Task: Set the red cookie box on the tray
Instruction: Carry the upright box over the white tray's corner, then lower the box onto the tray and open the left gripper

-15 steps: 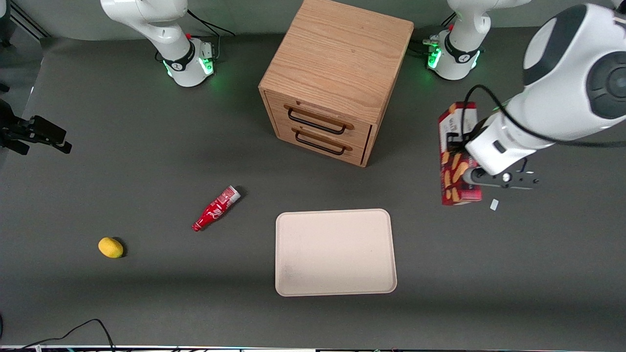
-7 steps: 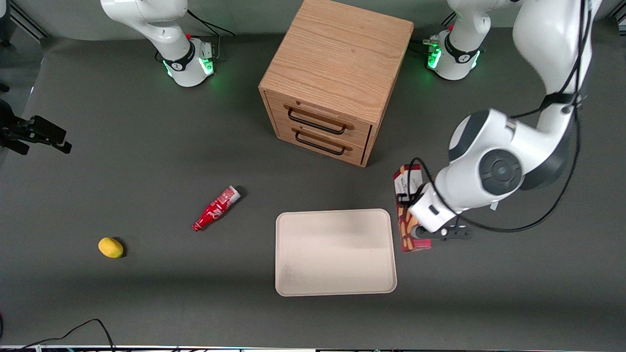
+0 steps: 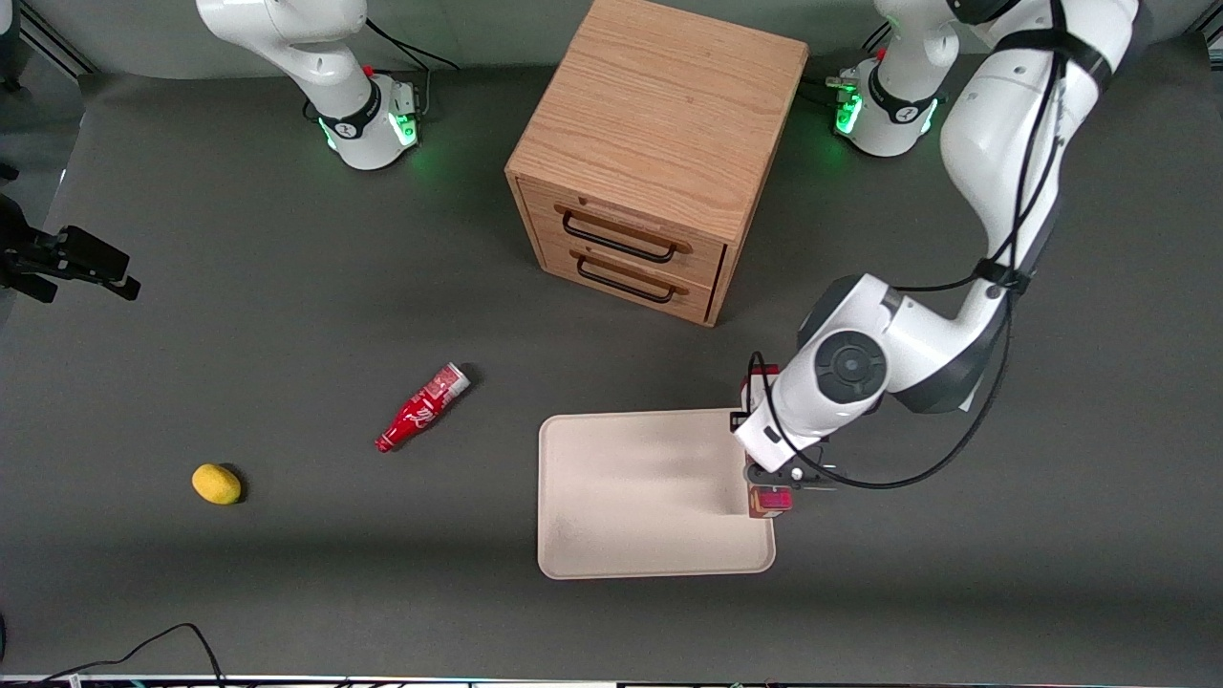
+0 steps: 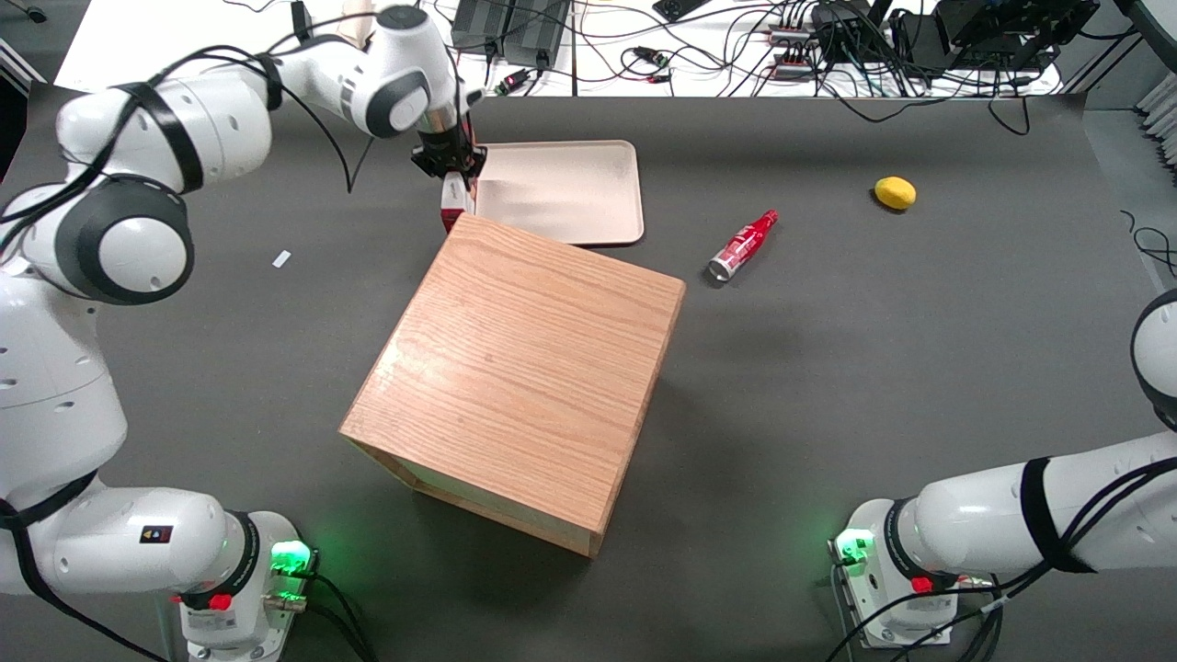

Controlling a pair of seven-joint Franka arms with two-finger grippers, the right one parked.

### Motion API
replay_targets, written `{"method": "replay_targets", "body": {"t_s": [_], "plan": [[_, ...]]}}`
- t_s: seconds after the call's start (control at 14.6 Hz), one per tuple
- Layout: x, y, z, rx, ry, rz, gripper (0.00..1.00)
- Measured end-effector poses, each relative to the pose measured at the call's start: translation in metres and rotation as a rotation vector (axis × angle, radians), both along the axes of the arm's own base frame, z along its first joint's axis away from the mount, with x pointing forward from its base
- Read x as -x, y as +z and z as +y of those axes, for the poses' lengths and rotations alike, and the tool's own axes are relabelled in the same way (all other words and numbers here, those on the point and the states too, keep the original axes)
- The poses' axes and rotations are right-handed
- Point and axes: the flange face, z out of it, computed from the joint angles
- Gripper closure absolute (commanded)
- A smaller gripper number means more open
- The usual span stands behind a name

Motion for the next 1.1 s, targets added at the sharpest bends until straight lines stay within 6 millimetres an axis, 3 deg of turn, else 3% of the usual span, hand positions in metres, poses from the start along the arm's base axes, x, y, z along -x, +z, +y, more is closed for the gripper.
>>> {"method": "replay_targets", "body": {"t_s": [0.21,0.62,0.82,1.1], "plan": [[-0.001,-0.019,-0.003,0.005,-0.002,-0.01,1.0],[0.001,-0.026,-0.021,0.039,-0.01,-0.033,1.0],[-0.008,-0.025,-0.029,0.04,-0.006,-0.057,1.0],[-0.025,-0.023,-0.02,0.037,0.019,-0.083,1.0]]}}
